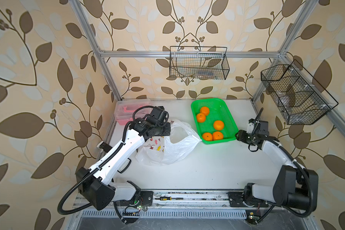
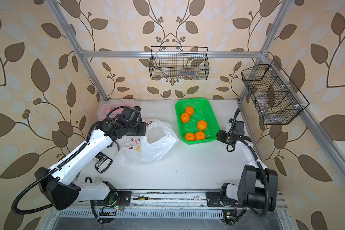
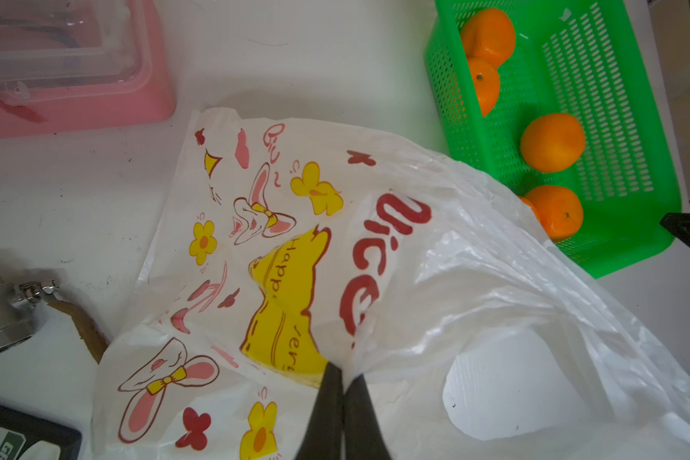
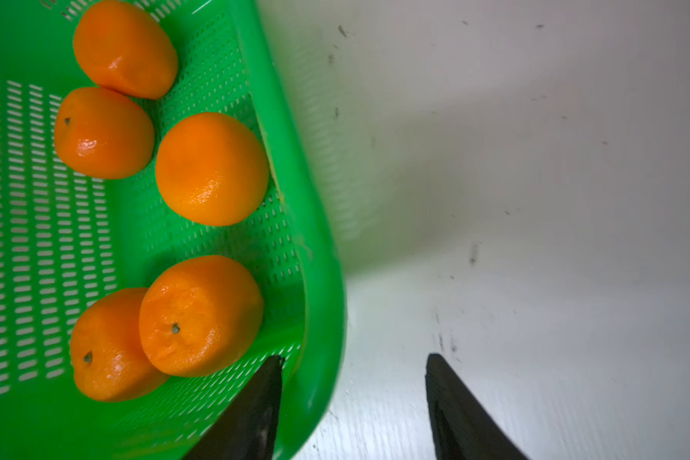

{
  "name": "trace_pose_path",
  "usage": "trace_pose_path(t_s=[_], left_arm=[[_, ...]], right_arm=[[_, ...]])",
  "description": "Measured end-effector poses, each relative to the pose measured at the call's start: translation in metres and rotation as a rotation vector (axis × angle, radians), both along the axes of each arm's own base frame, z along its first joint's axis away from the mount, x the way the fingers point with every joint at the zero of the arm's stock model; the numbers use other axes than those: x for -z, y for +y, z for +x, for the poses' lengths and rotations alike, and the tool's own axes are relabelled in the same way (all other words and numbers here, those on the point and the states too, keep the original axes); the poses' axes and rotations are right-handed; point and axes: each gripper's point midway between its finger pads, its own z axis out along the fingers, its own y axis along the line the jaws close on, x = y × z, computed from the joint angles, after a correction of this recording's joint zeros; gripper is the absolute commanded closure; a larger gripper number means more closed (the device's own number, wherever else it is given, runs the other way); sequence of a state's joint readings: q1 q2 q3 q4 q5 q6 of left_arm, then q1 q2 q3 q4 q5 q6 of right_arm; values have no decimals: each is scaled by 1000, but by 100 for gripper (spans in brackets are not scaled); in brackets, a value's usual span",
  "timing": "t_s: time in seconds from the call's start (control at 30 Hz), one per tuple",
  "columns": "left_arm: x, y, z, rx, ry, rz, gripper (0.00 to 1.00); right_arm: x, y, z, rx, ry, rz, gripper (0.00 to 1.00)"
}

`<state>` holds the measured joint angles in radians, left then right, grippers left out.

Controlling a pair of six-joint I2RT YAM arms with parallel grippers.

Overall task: Place the oranges into plastic bags & tie knots
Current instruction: Move the basket to the center of the board, then pick up the orange from the basket.

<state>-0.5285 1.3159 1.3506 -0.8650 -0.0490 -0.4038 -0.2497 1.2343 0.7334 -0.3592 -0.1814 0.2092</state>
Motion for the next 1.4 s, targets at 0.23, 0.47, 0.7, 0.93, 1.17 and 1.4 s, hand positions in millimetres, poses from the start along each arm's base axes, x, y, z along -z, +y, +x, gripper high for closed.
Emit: trace_pose_path(t_s=[0.23, 0.47, 0.7, 0.93, 1.17, 1.4], left_arm=[[-5, -9, -1, 32, 6, -34, 100], [-5, -13, -4, 50, 28, -69, 100], [-6, -19, -7, 43, 51, -115, 100], [-6, -20, -7, 38, 53, -122, 100], [-8, -23, -6, 46, 51, -142, 100], [-11, -27, -6, 55, 51, -160, 100]], right_arm=[[-22, -9, -40, 98, -53, -69, 27], [-86, 59, 0, -138, -114, -123, 15], [-52, 88, 52, -224, 43, -151, 13], [-1, 86, 80, -221, 174, -172, 13], [34, 82, 101, -209, 234, -183, 14], [60, 81, 116, -208, 259, -184, 22]])
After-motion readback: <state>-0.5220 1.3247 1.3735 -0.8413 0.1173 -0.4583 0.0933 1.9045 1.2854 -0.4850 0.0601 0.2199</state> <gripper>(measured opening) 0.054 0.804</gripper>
